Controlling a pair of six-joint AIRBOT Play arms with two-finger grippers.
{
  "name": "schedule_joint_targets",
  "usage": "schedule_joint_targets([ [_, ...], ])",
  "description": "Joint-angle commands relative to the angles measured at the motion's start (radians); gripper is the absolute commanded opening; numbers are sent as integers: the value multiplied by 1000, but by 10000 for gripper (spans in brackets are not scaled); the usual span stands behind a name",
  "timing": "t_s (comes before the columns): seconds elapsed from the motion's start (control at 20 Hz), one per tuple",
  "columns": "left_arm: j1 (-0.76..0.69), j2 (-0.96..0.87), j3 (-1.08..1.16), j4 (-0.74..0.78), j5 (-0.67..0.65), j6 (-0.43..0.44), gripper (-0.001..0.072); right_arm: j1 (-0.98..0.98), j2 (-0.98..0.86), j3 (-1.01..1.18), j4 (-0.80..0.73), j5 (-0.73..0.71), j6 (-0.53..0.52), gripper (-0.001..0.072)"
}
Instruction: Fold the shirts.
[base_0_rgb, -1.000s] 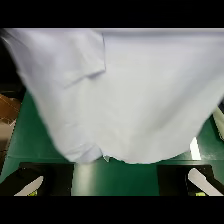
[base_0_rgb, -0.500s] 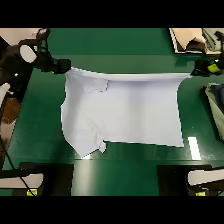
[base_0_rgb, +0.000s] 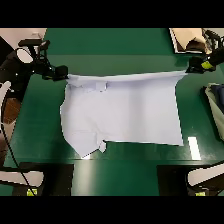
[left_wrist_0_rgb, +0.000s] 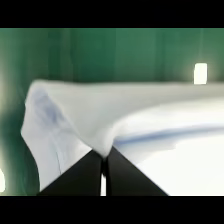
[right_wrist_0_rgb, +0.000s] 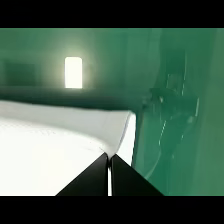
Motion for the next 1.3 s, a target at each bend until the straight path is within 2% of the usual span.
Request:
schedule_joint_targets([
  [0.0, -2, -3, -34, -11, -130, 55, 21, 1, 68, -175, 0, -22, -6, 19],
  [0.25, -17, -3, -141, -8, -56, 48, 23, 40, 103, -364, 2, -83, -6, 19],
  [0.3, -17, -3, -153, -8, -45, 30, 133, 50, 103, -384, 2, -89, -6, 20],
  [0.35, -16, -3, -159, -7, -43, 11, 409, 51, 103, -394, 3, -89, -6, 42],
  [0.4, -14, -3, -158, -8, -52, -4, 518, 51, 103, -396, 10, -90, -6, 255],
  [0.45, -14, 3, -156, -6, -69, -19, 518, 50, 103, -387, 9, -78, -5, 408],
  [0.65, -14, 135, -221, 33, -164, -22, 518, 6, 223, -424, 9, -29, -5, 410],
  [0.8, -15, 351, -461, 45, -169, -53, 517, -28, 388, -552, 9, -37, -6, 409],
  [1.1, -15, 708, -909, 33, -227, -221, 517, -34, 598, -720, 9, -129, -5, 409],
  [1.25, -15, 775, -1002, -32, -225, -231, 518, -21, 621, -719, 11, -146, -5, 409],
])
